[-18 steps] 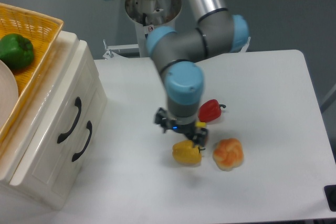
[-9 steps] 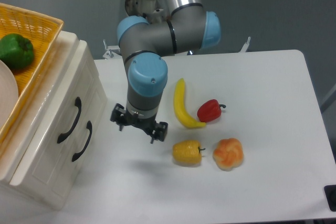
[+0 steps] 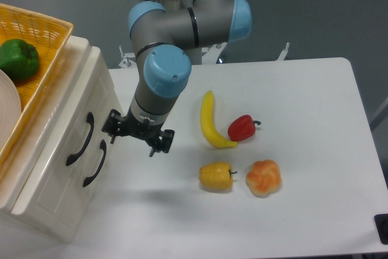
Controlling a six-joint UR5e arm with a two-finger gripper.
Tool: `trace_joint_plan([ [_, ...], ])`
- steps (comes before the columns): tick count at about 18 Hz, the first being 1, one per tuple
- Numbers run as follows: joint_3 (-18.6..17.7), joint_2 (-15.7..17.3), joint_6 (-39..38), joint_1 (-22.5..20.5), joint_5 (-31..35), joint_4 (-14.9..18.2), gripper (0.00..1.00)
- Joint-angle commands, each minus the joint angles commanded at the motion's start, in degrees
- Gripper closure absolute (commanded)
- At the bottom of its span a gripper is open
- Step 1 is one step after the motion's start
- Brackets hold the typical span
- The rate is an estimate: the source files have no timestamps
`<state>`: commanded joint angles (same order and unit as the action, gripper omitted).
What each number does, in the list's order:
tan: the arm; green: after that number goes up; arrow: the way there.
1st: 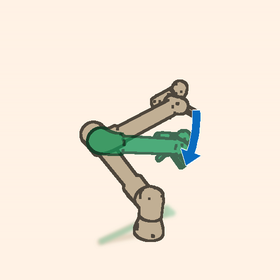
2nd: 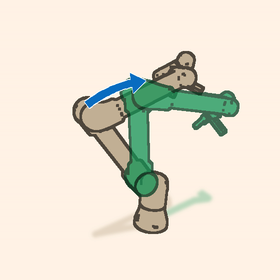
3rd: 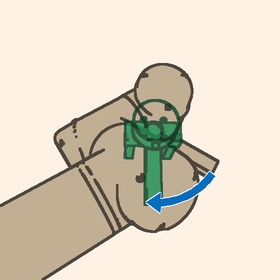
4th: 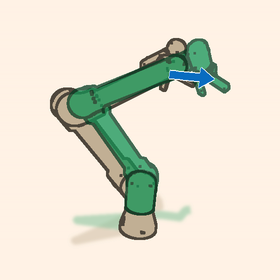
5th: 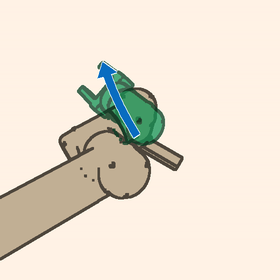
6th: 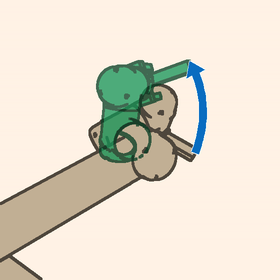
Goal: Slide the top white drawer open
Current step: 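Lower the gripper onto the upper drawer's black handle and hook it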
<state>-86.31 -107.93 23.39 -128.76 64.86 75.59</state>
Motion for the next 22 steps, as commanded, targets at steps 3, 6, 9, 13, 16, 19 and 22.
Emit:
trace_joint_plan([
  [3,0.0,0.09,-0.97,0.7,-0.7,0.35,0.0],
  [6,-0.09,1.23,-1.06,0.71,-0.79,2.63,0.0],
  [9,-0.09,1.23,-1.06,0.71,-0.97,2.64,0.0],
  [13,-0.09,1.05,-1.5,0.7,-2.11,2.55,0.0],
  [16,0.0,0.44,-1.76,0.79,-2.2,2.37,0.0],
  [19,0.44,-0.17,-1.85,1.41,-2.2,2.37,0.0],
  [22,0.79,-0.79,-1.85,1.58,-2.29,2.37,0.0],
])
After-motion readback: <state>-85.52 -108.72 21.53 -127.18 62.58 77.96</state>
